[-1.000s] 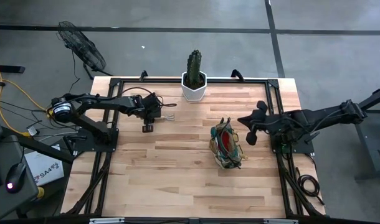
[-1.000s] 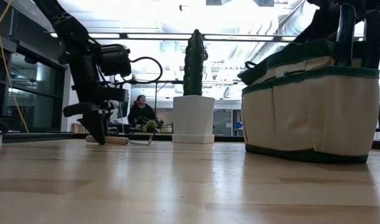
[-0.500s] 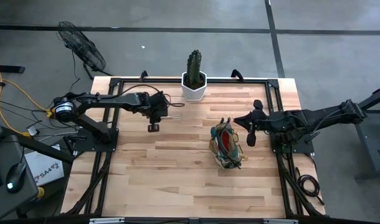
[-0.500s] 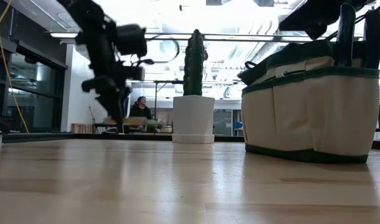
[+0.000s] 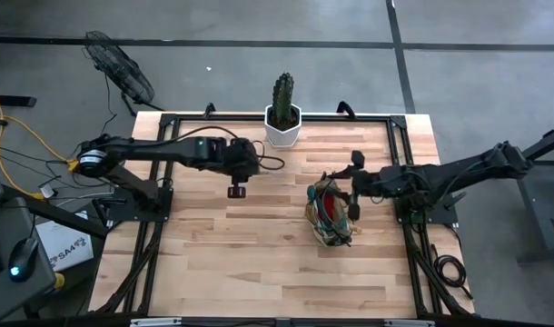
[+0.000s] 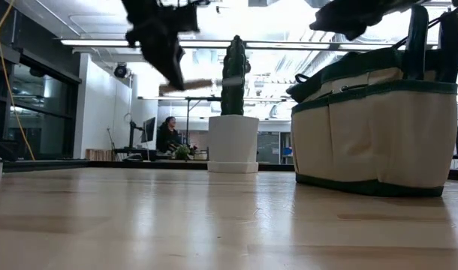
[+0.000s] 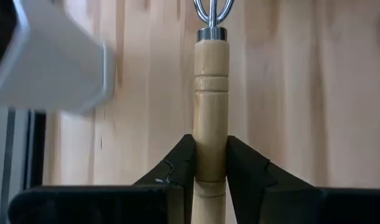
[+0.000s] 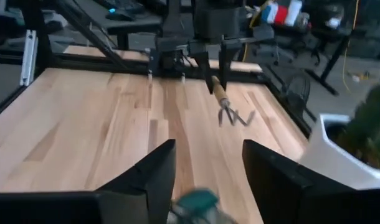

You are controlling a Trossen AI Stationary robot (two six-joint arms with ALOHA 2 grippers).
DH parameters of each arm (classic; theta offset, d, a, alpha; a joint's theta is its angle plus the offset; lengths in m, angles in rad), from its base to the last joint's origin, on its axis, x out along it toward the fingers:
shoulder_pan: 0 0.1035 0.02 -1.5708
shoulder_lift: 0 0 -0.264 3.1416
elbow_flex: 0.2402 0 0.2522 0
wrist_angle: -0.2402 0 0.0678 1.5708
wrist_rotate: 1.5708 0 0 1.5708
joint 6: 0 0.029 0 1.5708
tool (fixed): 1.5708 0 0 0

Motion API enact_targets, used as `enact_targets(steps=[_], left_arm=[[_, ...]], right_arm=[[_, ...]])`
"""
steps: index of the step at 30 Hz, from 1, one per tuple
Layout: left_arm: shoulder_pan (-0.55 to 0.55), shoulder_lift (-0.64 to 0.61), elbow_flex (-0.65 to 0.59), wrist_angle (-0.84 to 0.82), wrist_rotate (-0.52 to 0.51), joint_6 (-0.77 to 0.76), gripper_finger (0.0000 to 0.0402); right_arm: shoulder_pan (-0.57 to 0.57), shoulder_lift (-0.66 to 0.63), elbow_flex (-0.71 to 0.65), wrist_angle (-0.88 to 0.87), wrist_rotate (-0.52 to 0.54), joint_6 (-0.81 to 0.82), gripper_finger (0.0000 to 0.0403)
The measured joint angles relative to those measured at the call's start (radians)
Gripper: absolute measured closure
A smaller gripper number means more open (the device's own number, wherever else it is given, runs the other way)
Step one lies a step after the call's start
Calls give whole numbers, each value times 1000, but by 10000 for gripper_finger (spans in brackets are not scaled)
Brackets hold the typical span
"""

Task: Pick & Place Garden tools in Gardening bag
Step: Put the brown hand rake into the brown gardening bag

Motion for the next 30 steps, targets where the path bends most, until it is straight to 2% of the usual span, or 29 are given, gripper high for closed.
enact_targets(steps=[7, 11, 16, 22, 25, 30], left_arm=[[-79, 0, 85, 9, -70, -43, 341], [-83, 3, 95, 8, -94, -95, 341], [-81, 23, 96, 7, -100, -195, 341], [-81, 26, 96, 8, -100, -329, 341], [-81, 26, 96, 8, -90, -376, 341], [-81, 26, 96, 11, -10, -436, 341]], right_arm=[[0, 128, 1, 219, -1, -121, 220], [14, 197, 62, 223, 25, -183, 222], [68, 306, 176, 147, 173, -311, 223], [129, 455, 252, 143, 359, -584, 223], [145, 529, 274, 192, 459, -734, 223], [139, 634, 284, 342, 577, -969, 223]])
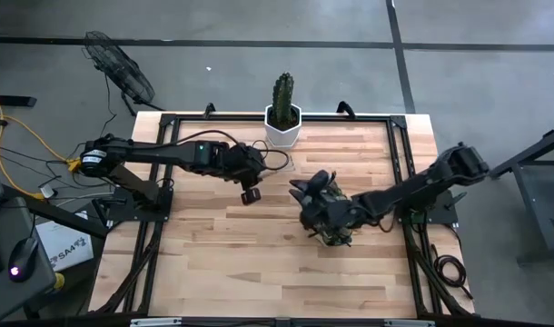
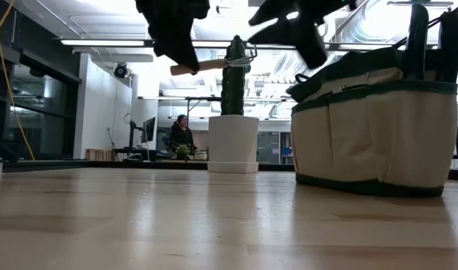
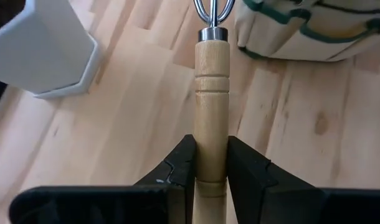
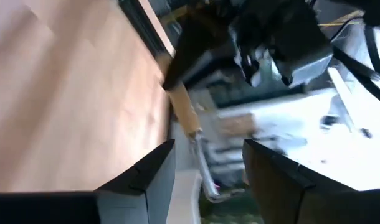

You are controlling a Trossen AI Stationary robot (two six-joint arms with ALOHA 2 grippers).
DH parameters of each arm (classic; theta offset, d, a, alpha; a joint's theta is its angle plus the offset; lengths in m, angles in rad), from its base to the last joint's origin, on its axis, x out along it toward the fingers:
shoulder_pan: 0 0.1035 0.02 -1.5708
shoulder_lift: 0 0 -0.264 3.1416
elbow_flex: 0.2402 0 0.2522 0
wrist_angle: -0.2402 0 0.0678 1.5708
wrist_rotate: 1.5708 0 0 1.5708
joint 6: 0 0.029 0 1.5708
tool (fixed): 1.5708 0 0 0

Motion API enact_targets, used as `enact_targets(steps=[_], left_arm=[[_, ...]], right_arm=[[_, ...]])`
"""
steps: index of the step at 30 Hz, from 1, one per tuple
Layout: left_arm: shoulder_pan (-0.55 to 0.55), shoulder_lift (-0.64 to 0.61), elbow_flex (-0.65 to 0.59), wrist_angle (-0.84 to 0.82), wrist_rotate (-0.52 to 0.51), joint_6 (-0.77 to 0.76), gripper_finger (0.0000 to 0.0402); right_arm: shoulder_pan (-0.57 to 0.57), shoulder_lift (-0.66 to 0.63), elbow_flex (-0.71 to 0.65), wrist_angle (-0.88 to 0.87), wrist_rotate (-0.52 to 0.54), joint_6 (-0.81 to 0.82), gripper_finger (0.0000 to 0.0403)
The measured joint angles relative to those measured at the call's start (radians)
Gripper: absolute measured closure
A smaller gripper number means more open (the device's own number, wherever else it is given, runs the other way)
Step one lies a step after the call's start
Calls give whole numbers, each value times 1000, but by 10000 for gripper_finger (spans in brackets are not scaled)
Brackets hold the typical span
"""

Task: Pick & Place Garden tools in Gardening bag
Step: Put the brown hand rake into the brown gardening bag

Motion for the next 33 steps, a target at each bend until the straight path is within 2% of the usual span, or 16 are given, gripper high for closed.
enact_targets(steps=[4, 12, 24, 33], left_arm=[[0, 0, 0, 15, 41, -37, 341], [0, 0, 0, 62, 122, -63, 341], [1, 0, 0, 68, 154, -103, 341], [2, 0, 0, 80, 179, -102, 341]], right_arm=[[-28, 57, 0, 73, 66, -141, 223], [-66, 96, 0, 76, 57, -244, 223], [-102, 96, 0, 110, 63, -376, 227], [-116, 96, 0, 110, 80, -384, 297]])
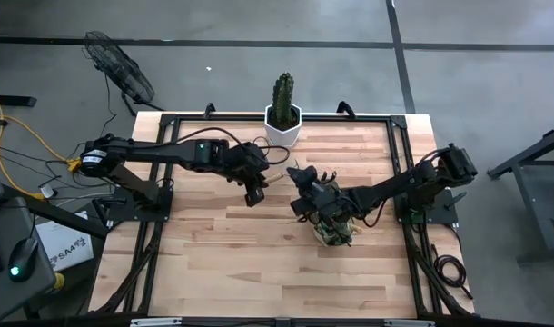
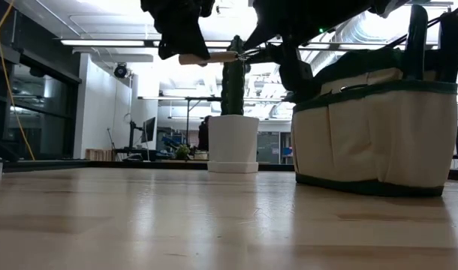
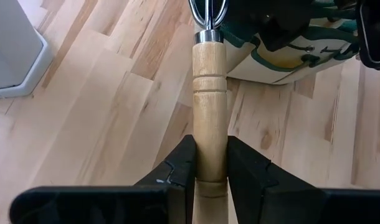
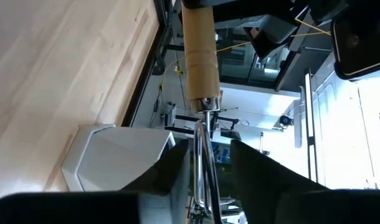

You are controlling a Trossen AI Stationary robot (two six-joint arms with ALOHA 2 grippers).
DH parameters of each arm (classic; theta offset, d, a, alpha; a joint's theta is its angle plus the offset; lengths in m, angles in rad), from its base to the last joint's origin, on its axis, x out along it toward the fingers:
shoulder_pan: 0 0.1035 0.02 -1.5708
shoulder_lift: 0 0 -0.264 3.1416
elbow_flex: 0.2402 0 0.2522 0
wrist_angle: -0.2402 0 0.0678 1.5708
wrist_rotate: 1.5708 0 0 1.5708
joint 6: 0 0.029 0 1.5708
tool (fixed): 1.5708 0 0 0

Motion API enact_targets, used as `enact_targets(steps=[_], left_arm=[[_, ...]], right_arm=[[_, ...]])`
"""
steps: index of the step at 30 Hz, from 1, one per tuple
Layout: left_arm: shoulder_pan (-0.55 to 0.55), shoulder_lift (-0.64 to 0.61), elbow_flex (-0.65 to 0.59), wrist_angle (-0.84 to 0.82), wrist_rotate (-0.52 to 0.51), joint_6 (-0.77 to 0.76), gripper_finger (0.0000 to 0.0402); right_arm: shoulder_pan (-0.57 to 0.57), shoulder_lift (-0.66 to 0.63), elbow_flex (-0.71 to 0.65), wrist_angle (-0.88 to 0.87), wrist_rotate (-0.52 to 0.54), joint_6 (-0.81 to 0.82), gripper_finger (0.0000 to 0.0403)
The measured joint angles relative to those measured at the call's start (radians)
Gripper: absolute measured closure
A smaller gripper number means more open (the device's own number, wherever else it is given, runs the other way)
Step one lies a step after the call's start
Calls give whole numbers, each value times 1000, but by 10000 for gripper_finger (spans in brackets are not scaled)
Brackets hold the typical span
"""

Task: Pick & Place Garden tools in Gardening bag
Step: Put the brown hand rake into the brown gardening bag

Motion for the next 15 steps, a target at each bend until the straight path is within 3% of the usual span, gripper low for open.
enact_targets(steps=[11, 15], left_arm=[[0, 0, 0, 10, 10, 7, 341], [0, 0, 0, 15, 14, 10, 341]], right_arm=[[0, 0, -1, -5, 8, 0, 386], [0, 0, -1, -5, 12, 1, 395]])
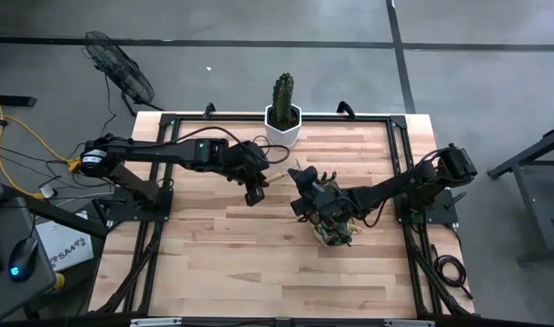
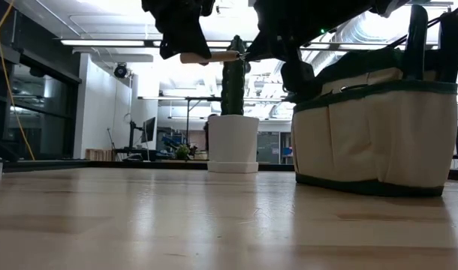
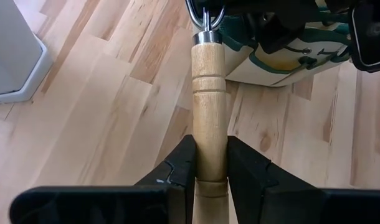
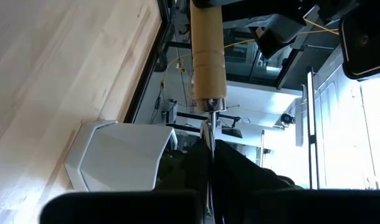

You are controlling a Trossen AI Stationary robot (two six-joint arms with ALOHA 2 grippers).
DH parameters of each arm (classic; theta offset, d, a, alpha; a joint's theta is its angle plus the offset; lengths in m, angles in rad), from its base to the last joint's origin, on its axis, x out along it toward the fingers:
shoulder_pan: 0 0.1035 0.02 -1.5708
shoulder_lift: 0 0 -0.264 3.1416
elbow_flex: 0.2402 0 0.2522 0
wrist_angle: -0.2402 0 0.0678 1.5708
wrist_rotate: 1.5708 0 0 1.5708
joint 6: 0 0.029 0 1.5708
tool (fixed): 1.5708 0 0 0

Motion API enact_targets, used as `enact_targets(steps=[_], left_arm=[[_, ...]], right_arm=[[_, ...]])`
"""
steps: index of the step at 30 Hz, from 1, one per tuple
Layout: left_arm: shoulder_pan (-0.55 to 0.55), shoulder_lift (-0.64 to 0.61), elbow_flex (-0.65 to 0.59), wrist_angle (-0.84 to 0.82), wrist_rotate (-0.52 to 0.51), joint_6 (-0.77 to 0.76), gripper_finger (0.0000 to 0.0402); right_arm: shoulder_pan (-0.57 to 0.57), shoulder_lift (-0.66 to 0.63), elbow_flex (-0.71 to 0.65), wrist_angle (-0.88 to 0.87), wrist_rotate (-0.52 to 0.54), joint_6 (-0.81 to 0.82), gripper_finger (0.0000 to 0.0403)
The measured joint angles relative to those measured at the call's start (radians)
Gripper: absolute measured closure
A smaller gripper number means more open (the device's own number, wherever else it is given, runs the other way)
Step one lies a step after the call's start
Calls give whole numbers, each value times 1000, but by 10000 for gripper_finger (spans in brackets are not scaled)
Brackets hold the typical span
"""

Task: Pick & Place Garden tools in Gardening bag
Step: Put the brown hand rake into the brown gardening bag

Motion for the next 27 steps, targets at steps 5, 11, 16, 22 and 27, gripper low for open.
enact_targets(steps=[5, 11, 16, 22, 27], left_arm=[[-1, 0, 0, 5, 2, 6, 316], [-3, 0, 0, 12, 6, 22, 264], [-2, -8, 0, 13, -10, 27, 257], [-2, -26, 36, -30, -23, 48, 255], [-3, -47, 91, -69, -70, 55, 255]], right_arm=[[6, -1, 0, 2, 2, 0, 396], [13, -1, 0, 5, 10, -2, 397], [13, -1, 0, 7, 63, -23, 398], [14, -2, 0, 13, 96, -23, 398], [13, -11, 0, 17, 163, -29, 398]])
